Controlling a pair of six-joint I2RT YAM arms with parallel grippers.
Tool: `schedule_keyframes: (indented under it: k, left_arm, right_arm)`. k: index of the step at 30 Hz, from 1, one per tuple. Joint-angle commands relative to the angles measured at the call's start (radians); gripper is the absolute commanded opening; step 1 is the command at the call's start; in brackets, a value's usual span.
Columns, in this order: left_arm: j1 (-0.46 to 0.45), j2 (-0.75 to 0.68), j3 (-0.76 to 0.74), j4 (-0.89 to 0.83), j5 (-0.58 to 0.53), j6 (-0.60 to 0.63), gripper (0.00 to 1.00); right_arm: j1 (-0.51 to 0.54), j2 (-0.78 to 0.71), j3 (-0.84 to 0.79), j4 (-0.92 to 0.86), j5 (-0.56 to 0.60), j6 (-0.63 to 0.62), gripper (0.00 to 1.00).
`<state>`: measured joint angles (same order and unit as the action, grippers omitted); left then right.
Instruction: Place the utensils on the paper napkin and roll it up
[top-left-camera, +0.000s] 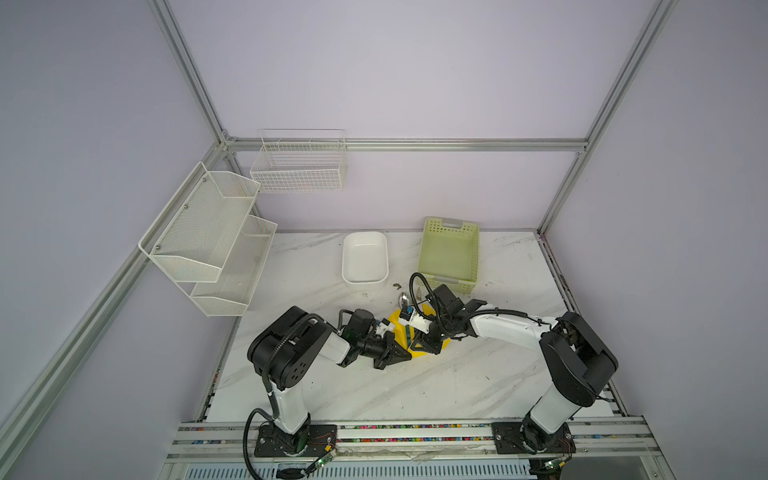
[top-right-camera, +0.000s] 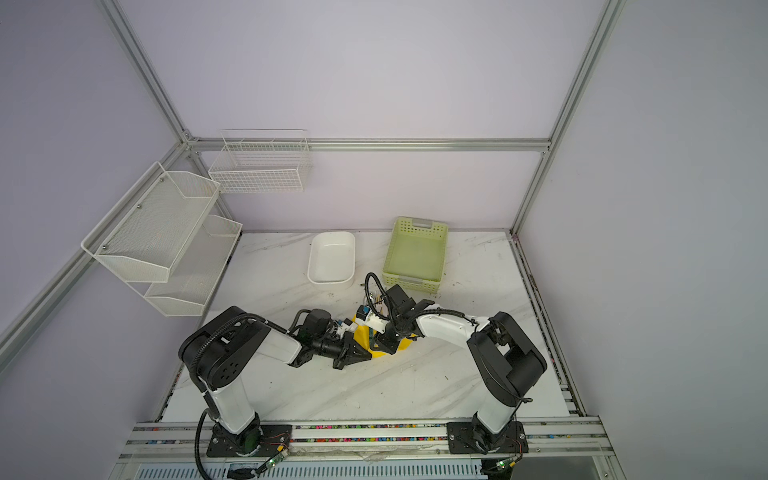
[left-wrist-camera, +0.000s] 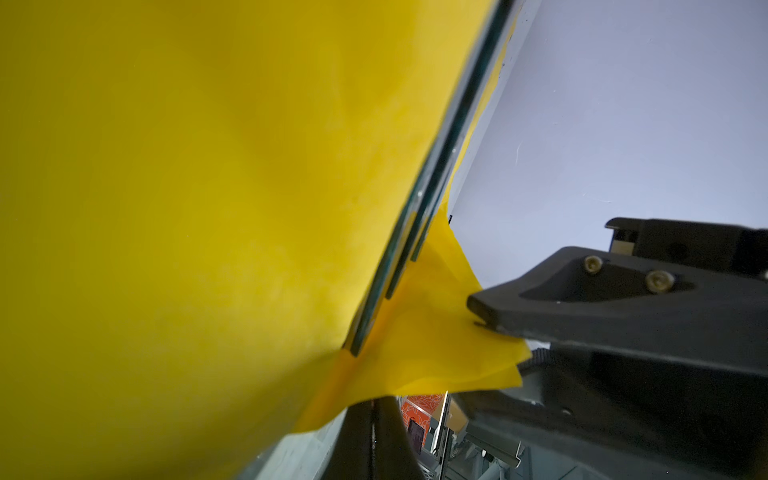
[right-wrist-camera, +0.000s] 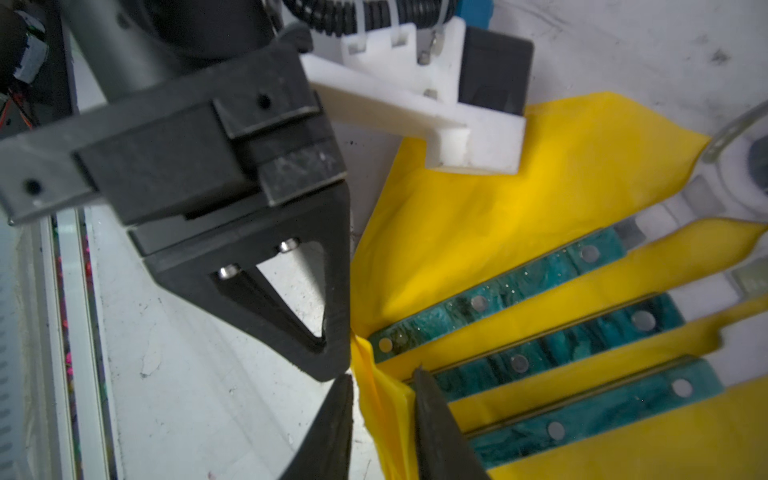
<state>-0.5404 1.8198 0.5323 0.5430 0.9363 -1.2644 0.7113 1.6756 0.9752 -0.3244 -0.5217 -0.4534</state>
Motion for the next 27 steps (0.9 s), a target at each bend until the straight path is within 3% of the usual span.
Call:
schedule_keyframes:
  k: [1, 9, 15, 22, 27]
  left_arm:
    - [-0.003, 0.031, -0.041, -0.094, -0.032, -0.069, 0.06]
    - [0.008, -0.025, -0.055, -0.121, -0.058, -0.063, 0.08]
    - [0.061, -0.166, -0.052, -0.322, -0.103, 0.025, 0.11]
    - [0.133, -0.294, 0.084, -0.736, -0.18, 0.257, 0.12]
    - [0.181, -0.321, 0.168, -0.891, -0.209, 0.359, 0.12]
  right_arm:
    - [-0.003, 0.005, 0.006, 0.01, -0.034, -0.017, 0.22]
    - [-0.004, 0.004, 0.02, 0.001, -0.047, -0.019, 0.01]
    - [-0.004, 0.019, 0.038, -0.022, -0.078, -0.024, 0.0]
    - [0.01, 0.027, 0.046, -0.008, -0.107, 0.003, 0.0]
    - [0.038, 0.035, 0.049, 0.013, -0.119, 0.025, 0.0]
